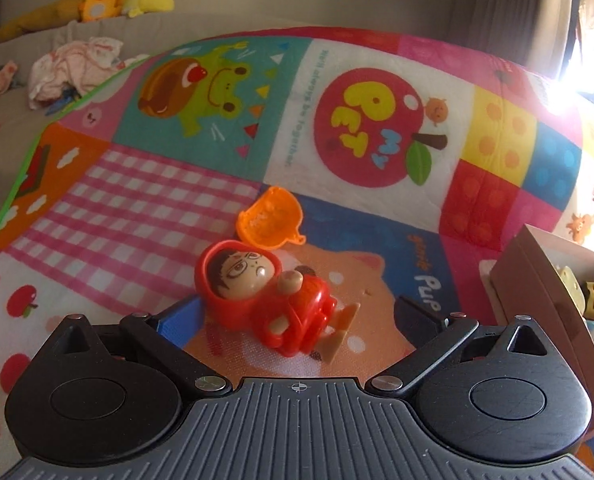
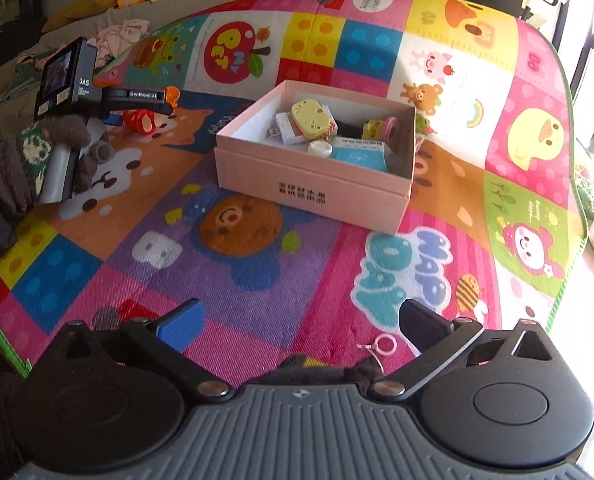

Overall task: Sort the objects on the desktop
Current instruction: 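Move the left gripper to the orange lid while the right grasps the black plush cat, then grasp the orange lid with the left gripper while the right holds the plush cat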

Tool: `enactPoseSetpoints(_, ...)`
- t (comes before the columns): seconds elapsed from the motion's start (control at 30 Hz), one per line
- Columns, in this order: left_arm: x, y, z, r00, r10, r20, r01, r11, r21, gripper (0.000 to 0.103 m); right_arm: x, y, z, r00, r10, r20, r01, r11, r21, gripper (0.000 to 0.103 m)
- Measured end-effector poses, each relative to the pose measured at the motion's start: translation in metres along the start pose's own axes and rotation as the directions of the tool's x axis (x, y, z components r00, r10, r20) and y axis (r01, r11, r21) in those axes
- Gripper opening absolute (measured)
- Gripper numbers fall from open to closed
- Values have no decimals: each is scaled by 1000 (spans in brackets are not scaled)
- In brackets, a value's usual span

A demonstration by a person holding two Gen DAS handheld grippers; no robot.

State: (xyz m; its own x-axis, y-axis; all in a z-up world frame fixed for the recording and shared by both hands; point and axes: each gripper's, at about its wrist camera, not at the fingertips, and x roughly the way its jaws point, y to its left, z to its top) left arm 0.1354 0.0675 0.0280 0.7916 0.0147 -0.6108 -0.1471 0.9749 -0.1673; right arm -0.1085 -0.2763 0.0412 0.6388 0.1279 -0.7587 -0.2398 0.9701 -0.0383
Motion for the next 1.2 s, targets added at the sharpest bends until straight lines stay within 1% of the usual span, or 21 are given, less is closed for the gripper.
enactPoseSetpoints(0.1, 13, -7, 2, 999, 45, -6, -44, 999, 21, 103, 9, -7, -21, 999, -24, -42, 26, 999, 35, 103)
enactPoseSetpoints(0.17, 17, -10, 1, 998, 69, -6, -69, 997, 41, 103, 17, -10, -31, 998, -14, -68, 18, 998, 58, 103)
enactPoseSetpoints(0.2, 17, -10, 1, 997, 76, -5, -76, 996, 51, 102, 19, -9, -34, 997, -4, -72, 8, 998, 62, 93)
enactPoseSetpoints(0.23, 17, -11, 0, 997, 80, -3, -80, 995, 61, 97, 23, -6, -34, 997, 5, -74, -1, 998, 56, 88)
enactPoseSetpoints(0.3, 17, -11, -1, 995, 95, -7, -94, 991, 93, 84, 26, 0, -30, 999, -17, -33, 18, 999, 42, 87)
enactPoseSetpoints(0.37, 16, -8, -2, 997, 77, -23, -74, 992, 102, 74, 30, 5, -18, 1000, -6, 15, 5, 999, 37, 86)
enactPoseSetpoints(0.4, 15, -8, -3, 997, 72, -31, -69, 992, 108, 61, 32, 7, -12, 999, 2, 40, -3, 999, 33, 86)
enactPoseSetpoints(0.47, 11, -8, -7, 997, 64, -44, -57, 990, 130, 52, 41, 14, 2, 995, -6, 101, 4, 1000, 19, 86)
enactPoseSetpoints(0.5, 7, -9, -10, 997, 55, -46, -48, 988, 145, 46, 46, 18, 8, 993, -17, 119, 15, 1000, 10, 86)
enactPoseSetpoints(0.6, -12, -15, -23, 998, 6, -60, 5, 982, 188, 46, 65, 26, 25, 989, -33, 142, 35, 999, -9, 86)
enactPoseSetpoints(0.67, -31, -21, -34, 996, -61, -70, 75, 974, 213, 46, 74, 28, 30, 989, -33, 144, 36, 999, -18, 87)
enactPoseSetpoints(0.73, -50, -28, -45, 988, -123, -89, 141, 962, 234, 46, 82, 27, 32, 989, -48, 137, 50, 999, -12, 88)
enactPoseSetpoints(0.8, -71, -37, -60, 971, -204, -123, 229, 941, 250, 47, 83, 23, 32, 988, -59, 142, 58, 998, 9, 92)
enactPoseSetpoints(0.87, -91, -46, -75, 945, -288, -154, 321, 909, 265, 48, 80, 19, 29, 986, -69, 154, 65, 997, 32, 100)
enactPoseSetpoints(0.9, -99, -51, -82, 933, -319, -165, 355, 894, 274, 51, 78, 16, 27, 984, -73, 160, 67, 997, 42, 101)
enactPoseSetpoints(0.97, -112, -60, -94, 916, -356, -184, 397, 870, 292, 61, 75, 12, 24, 984, -74, 162, 65, 996, 63, 103)
enactPoseSetpoints(1.0, -115, -64, -100, 910, -366, -195, 411, 862, 298, 70, 73, 10, 22, 985, -71, 160, 60, 995, 75, 103)
enactPoseSetpoints(1.03, -118, -68, -105, 903, -378, -205, 425, 854, 301, 77, 72, 8, 21, 986, -65, 156, 51, 995, 88, 103)
enactPoseSetpoints(1.1, -120, -75, -113, 888, -399, -231, 455, 836, 305, 82, 71, 7, 17, 988, -52, 146, 36, 994, 107, 103)
enactPoseSetpoints(1.13, -120, -78, -116, 883, -403, -239, 463, 831, 309, 84, 71, 7, 15, 989, -45, 141, 29, 993, 114, 103)
enactPoseSetpoints(1.2, -120, -82, -122, 882, -402, -247, 466, 827, 315, 94, 71, 7, 10, 990, -36, 133, 19, 992, 125, 103)
